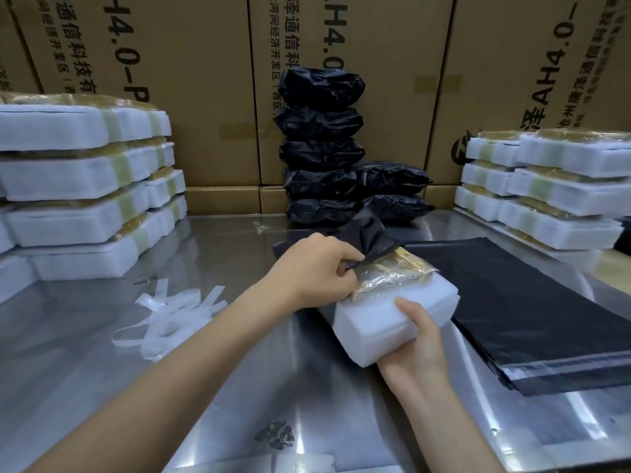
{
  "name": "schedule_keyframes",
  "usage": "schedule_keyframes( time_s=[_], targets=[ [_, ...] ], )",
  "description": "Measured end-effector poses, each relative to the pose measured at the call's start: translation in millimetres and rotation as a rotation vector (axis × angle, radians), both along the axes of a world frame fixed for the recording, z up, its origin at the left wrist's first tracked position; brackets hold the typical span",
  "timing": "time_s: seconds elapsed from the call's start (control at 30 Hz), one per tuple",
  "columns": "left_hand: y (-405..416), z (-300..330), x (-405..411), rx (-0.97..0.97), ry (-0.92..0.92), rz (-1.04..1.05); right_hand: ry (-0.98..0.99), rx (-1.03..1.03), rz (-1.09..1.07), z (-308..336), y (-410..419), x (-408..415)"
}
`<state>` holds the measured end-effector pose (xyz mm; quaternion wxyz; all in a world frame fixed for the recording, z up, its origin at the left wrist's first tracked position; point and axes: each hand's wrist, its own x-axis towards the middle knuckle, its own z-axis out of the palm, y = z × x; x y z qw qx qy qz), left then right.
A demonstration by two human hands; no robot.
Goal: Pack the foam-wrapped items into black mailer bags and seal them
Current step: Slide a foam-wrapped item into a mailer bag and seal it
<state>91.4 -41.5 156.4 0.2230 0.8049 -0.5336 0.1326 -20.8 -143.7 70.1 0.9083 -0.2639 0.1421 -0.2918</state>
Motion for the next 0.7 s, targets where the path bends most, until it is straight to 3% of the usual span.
schedule_keyframes(
  time_s=[0.1, 0.2, 0.5, 0.7],
  targets=[
    [-12.2, 4.6, 3.0, -0.008, -0.083, 0.21, 0.057, -0.025, -0.089, -2.4, 10.9, 4.8],
    [-30.2, 8.5, 6.8, -0.057, -0.222, 0.28, 0.107, -0.065, -0.177, -6.8, 21.0, 8.4],
    [-75.5, 35.9, 4.1, 0.224, -0.484, 0.198, 0.206, -0.192, -0.22, -20.1, 39.2, 13.7],
    [-66.6, 29.9, -33.8, -0.021, -0.487, -0.023, 0.135, -0.171, -0.214, -5.6, 26.0, 5.2]
  ],
)
